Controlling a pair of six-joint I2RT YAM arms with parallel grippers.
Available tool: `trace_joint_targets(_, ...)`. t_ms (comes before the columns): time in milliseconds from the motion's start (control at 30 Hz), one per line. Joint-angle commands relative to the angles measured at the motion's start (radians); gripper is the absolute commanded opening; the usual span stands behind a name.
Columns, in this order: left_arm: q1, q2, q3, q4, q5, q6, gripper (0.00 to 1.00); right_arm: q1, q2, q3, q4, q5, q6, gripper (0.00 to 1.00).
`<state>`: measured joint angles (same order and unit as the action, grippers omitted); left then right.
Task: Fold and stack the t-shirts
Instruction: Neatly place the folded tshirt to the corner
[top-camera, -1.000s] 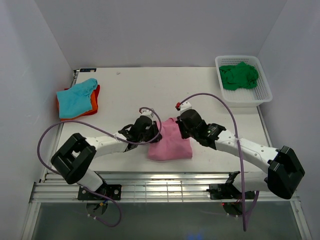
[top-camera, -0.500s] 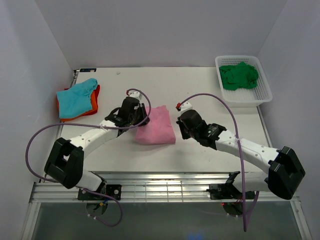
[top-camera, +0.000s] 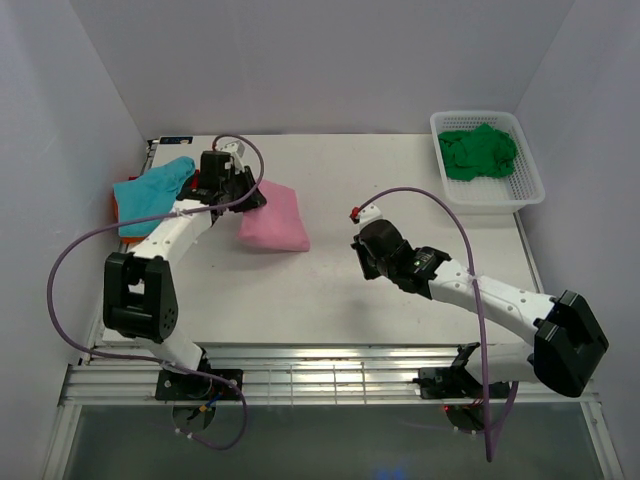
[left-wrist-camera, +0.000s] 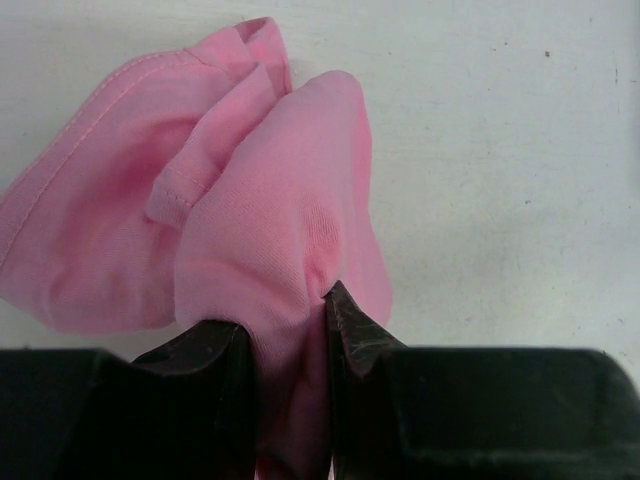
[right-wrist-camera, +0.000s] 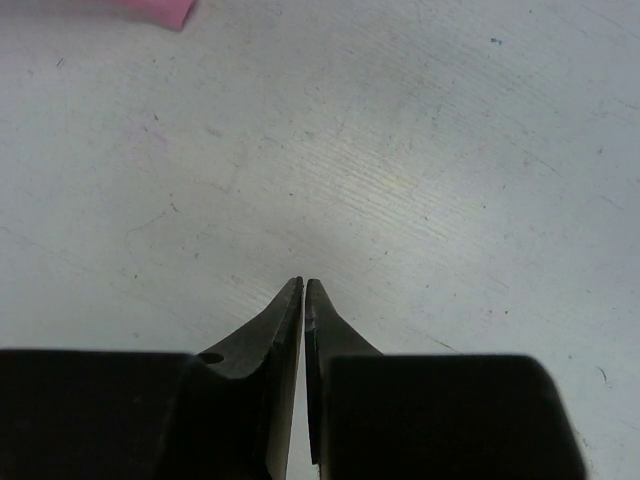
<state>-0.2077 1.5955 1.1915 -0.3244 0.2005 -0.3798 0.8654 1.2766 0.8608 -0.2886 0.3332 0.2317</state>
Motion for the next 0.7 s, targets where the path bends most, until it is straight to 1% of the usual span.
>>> trace_joint_targets(0,0.051,0.055,0.11,-0.028,0.105,0.048,0.0,0.003,0.009,0.018,0.037,-0.017,-0.009,0.11)
trace_joint_targets(67,0.073,0.113,0.152,-0.053,0.131,0.068,0.0,0.001,0.013,0.007,0.049,-0.022,-0.012,0.1)
trace_joint_targets(200,0.134,0.191,0.265,-0.099,0.165,0.102,0.0,0.001,0.023,-0.003,0.072,-0.052,-0.017,0.1)
trace_joint_targets(300,0.178,0.24,0.319,-0.143,0.181,0.127,0.0,0.003,0.035,-0.006,0.089,-0.071,-0.026,0.1)
trace_joint_targets(400,0.206,0.273,0.39,-0.194,0.191,0.147,0.0,0.001,0.052,-0.008,0.103,-0.083,-0.037,0.1)
trace_joint_targets(467,0.257,0.31,0.447,-0.255,0.195,0.176,0.0,0.003,0.072,-0.011,0.115,-0.098,-0.042,0.1)
trace_joint_targets(667,0.301,0.35,0.557,-0.33,0.192,0.212,0.0,0.001,0.095,-0.017,0.141,-0.137,-0.051,0.1)
